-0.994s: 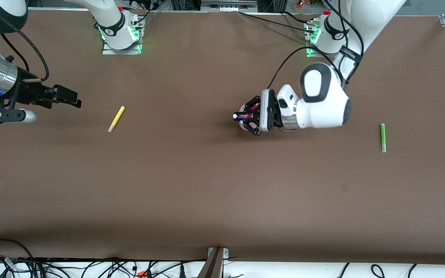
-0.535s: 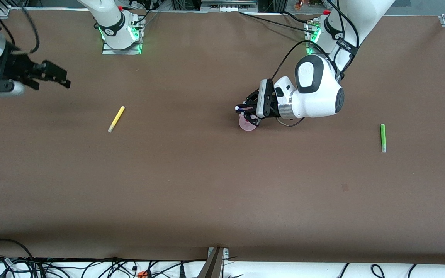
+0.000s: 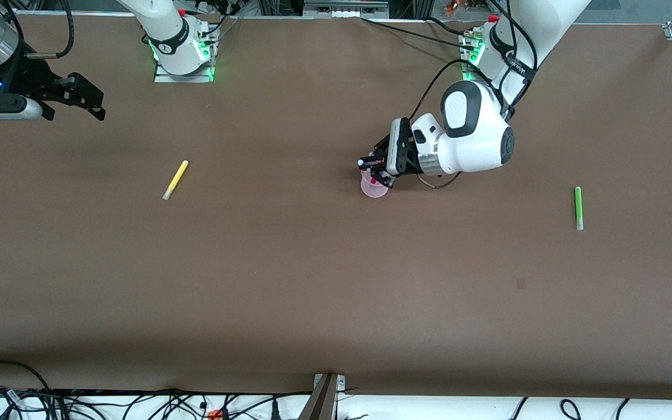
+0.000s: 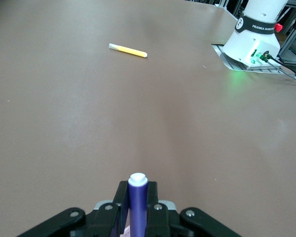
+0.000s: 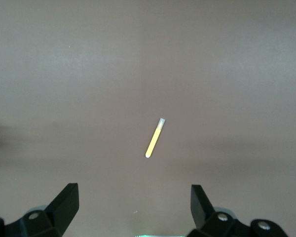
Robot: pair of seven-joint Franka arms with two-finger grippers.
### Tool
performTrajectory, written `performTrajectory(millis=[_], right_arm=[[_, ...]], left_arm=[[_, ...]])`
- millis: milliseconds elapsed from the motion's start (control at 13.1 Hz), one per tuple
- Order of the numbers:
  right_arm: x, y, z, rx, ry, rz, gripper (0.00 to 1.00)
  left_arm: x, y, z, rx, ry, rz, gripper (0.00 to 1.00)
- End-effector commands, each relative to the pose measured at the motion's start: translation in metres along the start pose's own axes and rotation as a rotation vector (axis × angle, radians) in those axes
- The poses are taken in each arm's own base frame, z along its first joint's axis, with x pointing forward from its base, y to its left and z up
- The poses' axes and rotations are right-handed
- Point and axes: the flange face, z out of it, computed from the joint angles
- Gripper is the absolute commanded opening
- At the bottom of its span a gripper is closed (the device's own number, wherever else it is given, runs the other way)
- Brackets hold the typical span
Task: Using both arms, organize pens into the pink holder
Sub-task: 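Lower the blue pen into the cup and open the left gripper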
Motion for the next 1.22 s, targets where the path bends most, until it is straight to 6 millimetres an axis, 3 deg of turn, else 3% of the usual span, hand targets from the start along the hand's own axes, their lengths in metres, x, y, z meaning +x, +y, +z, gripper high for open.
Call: performTrajectory(millis=[0,229,459,612,841,1147], right_arm=[[0.008,0.0,-0.02,-0.011,0.04,0.004,1.0],[0.014,0.004,-0.016,-0.017,0.037,0.015,1.0],[0.017,0.002,-0.011,-0.008,0.028,0.019,1.0],[0.017,0.0,-0.009,-0.009,0.019,0.016,1.0],[0.018,-0.001,-0.004,-0.009,0.003,0.015,1.0],[0.021,-0.003,0.0,-0.011,0.0,0.01,1.0]], left_arm=[[-0.01,0.006,0.0,-0.012,0.018,-0.047,0.99],[-0.005,0.004,-0.023,-0.081,0.051,-0.22,1.0],[-0.001,0.003,-0.029,-0.074,0.046,-0.333,1.0],[0.02,0.01,-0.029,-0.078,0.018,-0.517,1.0],[0.046,0.002,-0.048,-0.089,-0.149,-0.649,1.0],[0.08,-0.02,-0.113,0.009,-0.529,-0.721,1.0]])
